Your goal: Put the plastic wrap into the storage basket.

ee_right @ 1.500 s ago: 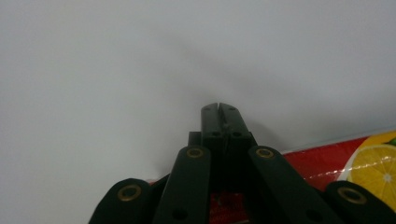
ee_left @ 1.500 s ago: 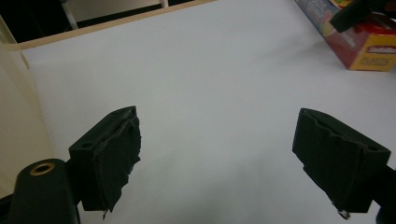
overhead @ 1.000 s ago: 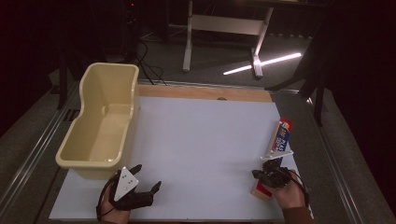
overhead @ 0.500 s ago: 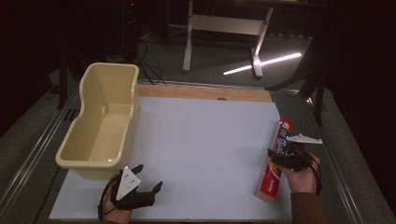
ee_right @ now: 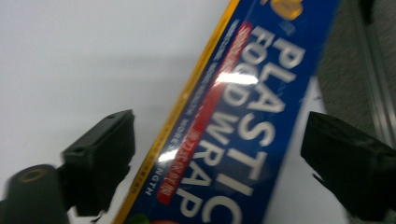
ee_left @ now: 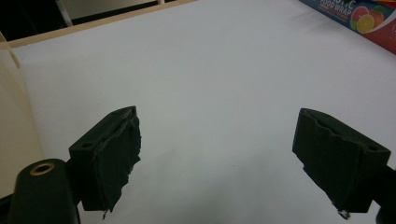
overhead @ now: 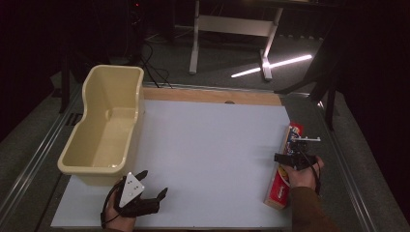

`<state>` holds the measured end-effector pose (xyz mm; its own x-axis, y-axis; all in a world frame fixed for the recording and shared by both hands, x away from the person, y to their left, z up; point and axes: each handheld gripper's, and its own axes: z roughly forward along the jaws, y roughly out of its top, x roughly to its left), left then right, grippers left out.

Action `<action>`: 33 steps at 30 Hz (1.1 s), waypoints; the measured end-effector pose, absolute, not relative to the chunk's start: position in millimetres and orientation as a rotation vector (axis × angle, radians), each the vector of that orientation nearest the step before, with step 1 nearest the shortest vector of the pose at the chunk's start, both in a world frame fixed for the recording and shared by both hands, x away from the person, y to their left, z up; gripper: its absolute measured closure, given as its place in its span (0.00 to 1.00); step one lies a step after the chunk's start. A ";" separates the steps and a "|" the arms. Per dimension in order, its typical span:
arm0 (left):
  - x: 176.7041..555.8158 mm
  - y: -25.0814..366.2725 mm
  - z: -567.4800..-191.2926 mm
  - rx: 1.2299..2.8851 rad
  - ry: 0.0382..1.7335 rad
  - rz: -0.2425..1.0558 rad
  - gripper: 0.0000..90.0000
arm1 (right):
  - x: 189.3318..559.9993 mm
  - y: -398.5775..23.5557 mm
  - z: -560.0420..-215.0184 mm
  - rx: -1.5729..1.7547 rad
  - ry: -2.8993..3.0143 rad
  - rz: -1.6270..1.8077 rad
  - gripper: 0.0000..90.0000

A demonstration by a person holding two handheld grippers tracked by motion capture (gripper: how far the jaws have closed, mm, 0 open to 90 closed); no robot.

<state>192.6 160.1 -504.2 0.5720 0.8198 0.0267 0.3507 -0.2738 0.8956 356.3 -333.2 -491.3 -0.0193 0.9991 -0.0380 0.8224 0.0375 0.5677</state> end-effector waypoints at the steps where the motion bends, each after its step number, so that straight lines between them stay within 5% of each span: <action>1: 192.6 160.1 -504.2 1.860 0.952 0.624 0.17 | 357.7 -332.8 -493.5 1.846 1.911 0.548 0.16; 12: 194.2 158.4 -505.2 1.868 0.950 0.618 0.17 | 361.3 -329.5 -497.8 1.844 1.964 0.567 0.26; 23: 193.6 159.1 -505.1 1.868 0.949 0.618 0.17 | 371.3 -290.6 -489.8 1.443 2.401 0.469 0.34; 33: 193.2 159.7 -505.0 1.864 0.952 0.616 0.17 | 387.9 -292.3 -486.7 1.704 2.469 0.370 0.36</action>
